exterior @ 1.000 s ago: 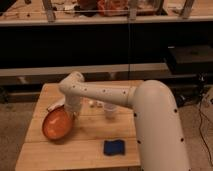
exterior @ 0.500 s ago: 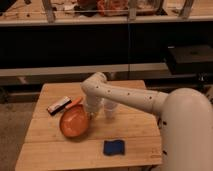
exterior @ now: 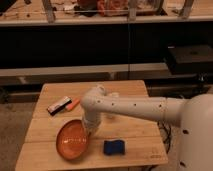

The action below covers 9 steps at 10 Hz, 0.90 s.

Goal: Drag the ceramic bowl in a circle

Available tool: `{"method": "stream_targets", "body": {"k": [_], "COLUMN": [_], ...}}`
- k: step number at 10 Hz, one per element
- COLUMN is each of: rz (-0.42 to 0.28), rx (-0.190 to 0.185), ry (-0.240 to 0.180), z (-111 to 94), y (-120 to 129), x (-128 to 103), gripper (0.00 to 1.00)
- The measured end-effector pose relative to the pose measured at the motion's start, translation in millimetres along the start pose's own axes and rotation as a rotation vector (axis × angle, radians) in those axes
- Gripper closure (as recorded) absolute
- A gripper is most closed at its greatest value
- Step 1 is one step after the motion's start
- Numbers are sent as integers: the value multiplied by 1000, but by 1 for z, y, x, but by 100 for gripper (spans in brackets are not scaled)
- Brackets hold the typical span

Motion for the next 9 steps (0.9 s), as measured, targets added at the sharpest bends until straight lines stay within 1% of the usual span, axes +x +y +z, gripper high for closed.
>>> {"method": "stream_targets", "body": {"k": [1, 2, 3, 4, 5, 6, 8, 9], "rz": [-33, -67, -97, -136, -174, -211, -249, -252], "rx": [4, 12, 21, 38, 56, 69, 74, 76], "ry": [-11, -17, -21, -25, -29, -36, -47, -43], "z": [4, 8, 12, 16, 19, 23, 36, 40], "y": [-11, -22, -34, -51, -69, -90, -123, -132], "x": [-10, -14, -12, -5, 3, 16, 46, 67], "gripper": [100, 100, 100, 100, 100, 100, 100, 100]}}
